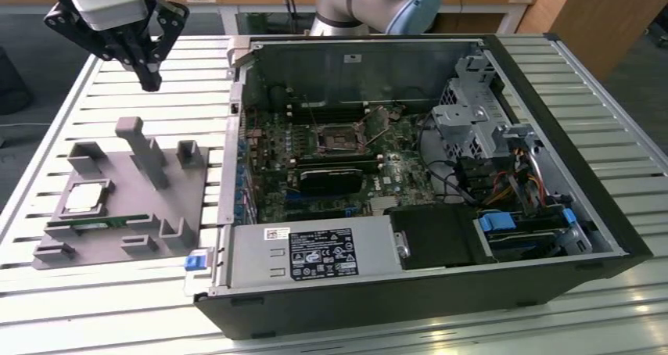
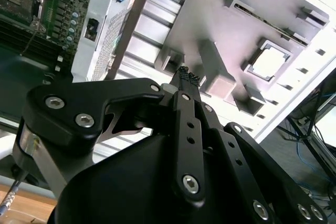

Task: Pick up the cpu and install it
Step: 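Reach for the cpu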

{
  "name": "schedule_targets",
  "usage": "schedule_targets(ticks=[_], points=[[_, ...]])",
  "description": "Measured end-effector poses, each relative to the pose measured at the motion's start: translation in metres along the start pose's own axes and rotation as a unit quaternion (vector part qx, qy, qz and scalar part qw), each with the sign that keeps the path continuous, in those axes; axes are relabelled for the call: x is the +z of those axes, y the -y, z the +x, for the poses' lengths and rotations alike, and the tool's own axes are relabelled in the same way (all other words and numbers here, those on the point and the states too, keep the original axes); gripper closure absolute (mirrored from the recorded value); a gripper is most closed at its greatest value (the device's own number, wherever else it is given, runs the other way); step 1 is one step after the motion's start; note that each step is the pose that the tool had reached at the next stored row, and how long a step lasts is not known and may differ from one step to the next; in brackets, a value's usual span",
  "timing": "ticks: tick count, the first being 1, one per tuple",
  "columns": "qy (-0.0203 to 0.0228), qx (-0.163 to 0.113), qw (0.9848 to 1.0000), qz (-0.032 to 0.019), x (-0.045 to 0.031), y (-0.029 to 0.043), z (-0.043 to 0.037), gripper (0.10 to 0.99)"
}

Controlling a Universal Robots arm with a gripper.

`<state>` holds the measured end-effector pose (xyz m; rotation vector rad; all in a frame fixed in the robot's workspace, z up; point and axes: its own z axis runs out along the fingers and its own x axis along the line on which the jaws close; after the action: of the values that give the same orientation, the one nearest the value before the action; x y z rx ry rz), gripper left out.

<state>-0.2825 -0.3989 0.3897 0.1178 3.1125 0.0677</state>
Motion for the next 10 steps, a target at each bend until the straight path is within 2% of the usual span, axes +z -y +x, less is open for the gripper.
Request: schedule_targets(ticks=[10], points=[[0.0, 0.0, 1.0, 0.0, -0.0002, 0.0012, 0.0168, 0.98]])
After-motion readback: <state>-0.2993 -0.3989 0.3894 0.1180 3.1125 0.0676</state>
